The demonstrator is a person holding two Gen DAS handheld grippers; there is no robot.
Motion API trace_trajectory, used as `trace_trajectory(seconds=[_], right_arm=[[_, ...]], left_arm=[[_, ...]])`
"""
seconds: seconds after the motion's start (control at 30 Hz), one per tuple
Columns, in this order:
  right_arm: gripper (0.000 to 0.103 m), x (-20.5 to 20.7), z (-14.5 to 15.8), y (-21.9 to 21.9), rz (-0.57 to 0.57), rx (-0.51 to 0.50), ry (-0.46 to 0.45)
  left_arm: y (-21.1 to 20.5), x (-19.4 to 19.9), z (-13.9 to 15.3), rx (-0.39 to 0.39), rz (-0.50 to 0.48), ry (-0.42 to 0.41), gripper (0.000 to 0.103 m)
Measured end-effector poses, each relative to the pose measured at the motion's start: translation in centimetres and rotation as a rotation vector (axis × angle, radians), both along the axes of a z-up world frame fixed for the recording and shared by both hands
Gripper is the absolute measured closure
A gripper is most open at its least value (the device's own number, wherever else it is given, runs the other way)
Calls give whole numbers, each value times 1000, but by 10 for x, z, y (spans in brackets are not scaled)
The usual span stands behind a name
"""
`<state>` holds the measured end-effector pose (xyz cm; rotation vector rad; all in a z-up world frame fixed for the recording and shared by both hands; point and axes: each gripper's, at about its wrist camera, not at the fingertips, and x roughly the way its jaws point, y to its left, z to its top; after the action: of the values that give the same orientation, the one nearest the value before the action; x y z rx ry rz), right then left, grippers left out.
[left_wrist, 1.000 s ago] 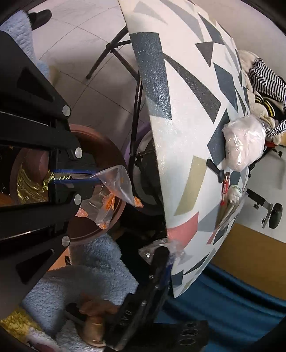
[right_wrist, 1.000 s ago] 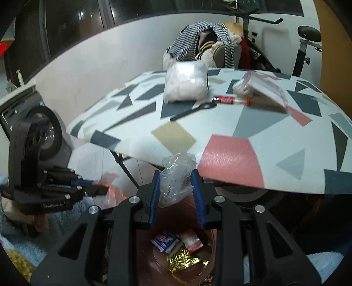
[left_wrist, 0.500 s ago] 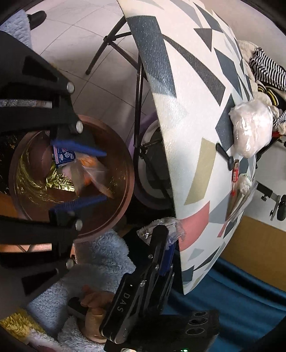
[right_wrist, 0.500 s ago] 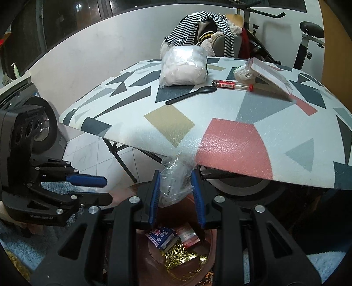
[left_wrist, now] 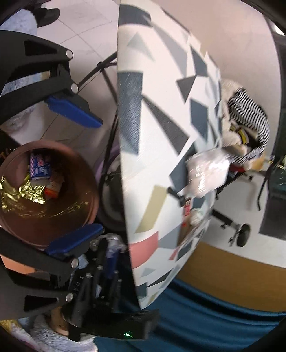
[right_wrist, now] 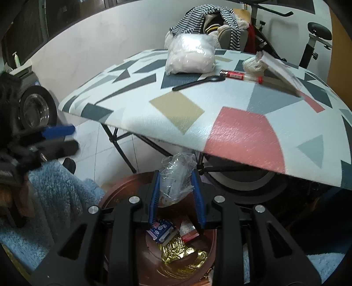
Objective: Collect trash
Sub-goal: 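Lower the clear wrapper into the bin and open the right gripper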
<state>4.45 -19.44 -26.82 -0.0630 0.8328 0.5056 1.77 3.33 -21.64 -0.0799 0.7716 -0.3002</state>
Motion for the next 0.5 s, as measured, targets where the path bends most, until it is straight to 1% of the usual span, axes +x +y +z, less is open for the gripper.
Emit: trace_trajectory(seconds=[0.07,0.2,0.5], right_arm=[[72,1,-4,4,6,-12,15],[71,3,-14,10,20,-45,47],[68,2,-21,17,31,-82,54]], left_arm=[[4,0,2,-6,21,-11,13],[11,1,3,-19,50,-9,13],[14,1,2,-17,65,-9,13]])
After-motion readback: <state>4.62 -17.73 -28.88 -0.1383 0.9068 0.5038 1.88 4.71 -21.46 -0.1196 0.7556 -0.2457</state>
